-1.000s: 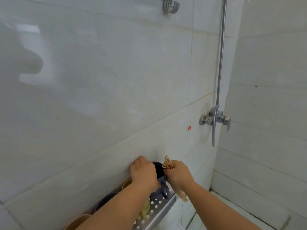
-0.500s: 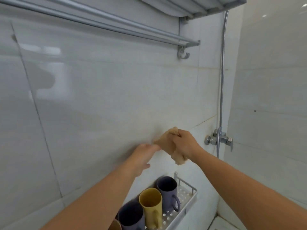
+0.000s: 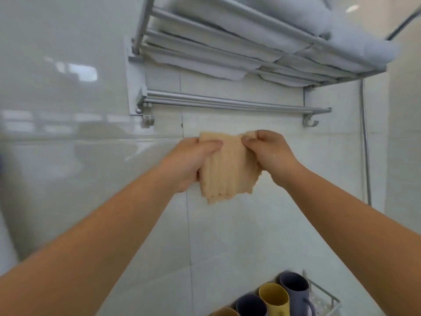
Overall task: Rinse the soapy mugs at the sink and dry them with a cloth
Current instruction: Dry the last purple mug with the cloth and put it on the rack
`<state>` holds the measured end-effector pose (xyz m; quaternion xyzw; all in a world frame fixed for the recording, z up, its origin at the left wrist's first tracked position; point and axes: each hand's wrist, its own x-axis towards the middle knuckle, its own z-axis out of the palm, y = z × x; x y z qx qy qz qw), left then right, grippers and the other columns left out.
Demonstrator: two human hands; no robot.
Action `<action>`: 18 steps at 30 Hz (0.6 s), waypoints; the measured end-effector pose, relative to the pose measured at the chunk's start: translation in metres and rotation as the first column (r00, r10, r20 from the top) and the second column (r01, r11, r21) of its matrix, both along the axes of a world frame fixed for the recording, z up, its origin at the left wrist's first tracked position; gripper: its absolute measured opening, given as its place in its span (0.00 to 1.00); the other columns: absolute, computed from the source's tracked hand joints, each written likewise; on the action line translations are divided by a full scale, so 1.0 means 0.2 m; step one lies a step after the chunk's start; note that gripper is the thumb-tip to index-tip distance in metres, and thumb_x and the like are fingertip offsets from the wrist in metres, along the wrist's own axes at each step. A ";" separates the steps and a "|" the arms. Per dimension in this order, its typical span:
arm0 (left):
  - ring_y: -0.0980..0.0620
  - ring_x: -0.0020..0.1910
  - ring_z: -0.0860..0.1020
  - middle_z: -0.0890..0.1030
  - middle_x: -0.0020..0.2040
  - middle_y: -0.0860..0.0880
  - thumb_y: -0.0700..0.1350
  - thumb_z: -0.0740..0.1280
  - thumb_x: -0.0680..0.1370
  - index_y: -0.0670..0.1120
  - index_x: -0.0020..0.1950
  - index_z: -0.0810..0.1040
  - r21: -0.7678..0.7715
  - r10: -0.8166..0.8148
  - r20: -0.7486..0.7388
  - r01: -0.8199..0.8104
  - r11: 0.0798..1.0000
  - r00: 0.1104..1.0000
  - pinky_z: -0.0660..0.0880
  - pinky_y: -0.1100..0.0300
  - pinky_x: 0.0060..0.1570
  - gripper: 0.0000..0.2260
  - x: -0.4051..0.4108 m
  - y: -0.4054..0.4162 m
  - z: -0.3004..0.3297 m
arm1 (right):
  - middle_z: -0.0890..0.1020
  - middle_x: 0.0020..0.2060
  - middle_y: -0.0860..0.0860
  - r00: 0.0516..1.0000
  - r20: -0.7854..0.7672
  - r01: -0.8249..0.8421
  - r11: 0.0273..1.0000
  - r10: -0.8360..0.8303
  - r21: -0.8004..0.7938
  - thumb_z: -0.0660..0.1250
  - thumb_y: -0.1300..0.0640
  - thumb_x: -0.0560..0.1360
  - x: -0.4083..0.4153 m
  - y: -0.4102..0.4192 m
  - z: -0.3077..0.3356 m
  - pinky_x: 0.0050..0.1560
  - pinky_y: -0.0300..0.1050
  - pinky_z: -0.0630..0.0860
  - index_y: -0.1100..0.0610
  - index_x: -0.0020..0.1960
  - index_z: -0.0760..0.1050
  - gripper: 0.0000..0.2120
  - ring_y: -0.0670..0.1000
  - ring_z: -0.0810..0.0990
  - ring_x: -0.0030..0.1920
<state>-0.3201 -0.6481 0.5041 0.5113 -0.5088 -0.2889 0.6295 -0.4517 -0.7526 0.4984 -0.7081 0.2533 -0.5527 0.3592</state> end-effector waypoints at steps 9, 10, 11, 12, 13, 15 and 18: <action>0.50 0.34 0.71 0.72 0.34 0.46 0.37 0.61 0.78 0.43 0.35 0.68 -0.373 0.607 0.557 -0.482 0.793 0.567 0.71 0.63 0.31 0.11 0.04 0.21 0.49 | 0.70 0.33 0.49 0.965 0.120 0.253 0.944 -0.231 -0.213 0.53 0.53 0.82 0.18 0.16 0.42 0.36 0.45 0.65 0.56 0.37 0.65 0.15 0.49 0.69 0.34; 0.50 0.34 0.70 0.71 0.34 0.48 0.37 0.60 0.78 0.44 0.35 0.67 -0.425 0.662 0.604 -0.524 0.738 0.444 0.67 0.63 0.30 0.12 0.04 0.20 0.50 | 0.71 0.34 0.50 0.964 0.079 0.264 0.932 -0.252 -0.248 0.53 0.53 0.82 0.20 0.15 0.44 0.40 0.46 0.68 0.56 0.38 0.66 0.15 0.51 0.71 0.36; 0.50 0.36 0.70 0.71 0.37 0.49 0.36 0.59 0.78 0.44 0.38 0.68 -0.467 0.695 0.631 -0.547 0.695 0.344 0.66 0.62 0.31 0.09 0.04 0.17 0.50 | 0.73 0.37 0.50 0.959 0.040 0.279 0.918 -0.279 -0.281 0.53 0.53 0.82 0.22 0.15 0.45 0.43 0.47 0.70 0.56 0.40 0.68 0.14 0.53 0.73 0.40; 0.49 0.39 0.71 0.72 0.40 0.48 0.36 0.59 0.78 0.43 0.44 0.71 -0.510 0.718 0.659 -0.568 0.646 0.226 0.67 0.59 0.35 0.05 0.03 0.16 0.50 | 0.75 0.40 0.51 0.951 0.008 0.296 0.904 -0.309 -0.309 0.54 0.53 0.81 0.25 0.13 0.46 0.48 0.49 0.71 0.56 0.43 0.71 0.12 0.55 0.74 0.43; 0.47 0.42 0.72 0.73 0.44 0.46 0.36 0.59 0.78 0.42 0.52 0.72 -0.565 0.740 0.665 -0.578 0.590 0.105 0.67 0.56 0.38 0.05 0.03 0.15 0.51 | 0.76 0.42 0.51 0.939 -0.028 0.315 0.894 -0.342 -0.320 0.54 0.54 0.81 0.27 0.12 0.47 0.52 0.50 0.71 0.56 0.47 0.73 0.11 0.55 0.74 0.44; 0.42 0.49 0.76 0.77 0.49 0.43 0.36 0.60 0.78 0.41 0.61 0.71 -0.636 0.745 0.662 -0.585 0.503 -0.079 0.67 0.54 0.42 0.12 0.03 0.13 0.52 | 0.76 0.41 0.51 0.908 -0.076 0.365 0.867 -0.412 -0.340 0.55 0.56 0.79 0.32 0.12 0.49 0.54 0.49 0.67 0.56 0.48 0.74 0.09 0.55 0.73 0.44; 0.42 0.57 0.76 0.77 0.51 0.43 0.40 0.60 0.78 0.43 0.59 0.72 -0.562 0.698 0.708 -0.685 0.464 -0.109 0.66 0.54 0.50 0.10 0.09 0.15 0.58 | 0.76 0.35 0.51 0.862 -0.176 0.385 0.840 -0.475 -0.381 0.57 0.59 0.76 0.38 0.14 0.55 0.50 0.48 0.60 0.55 0.39 0.71 0.08 0.55 0.72 0.41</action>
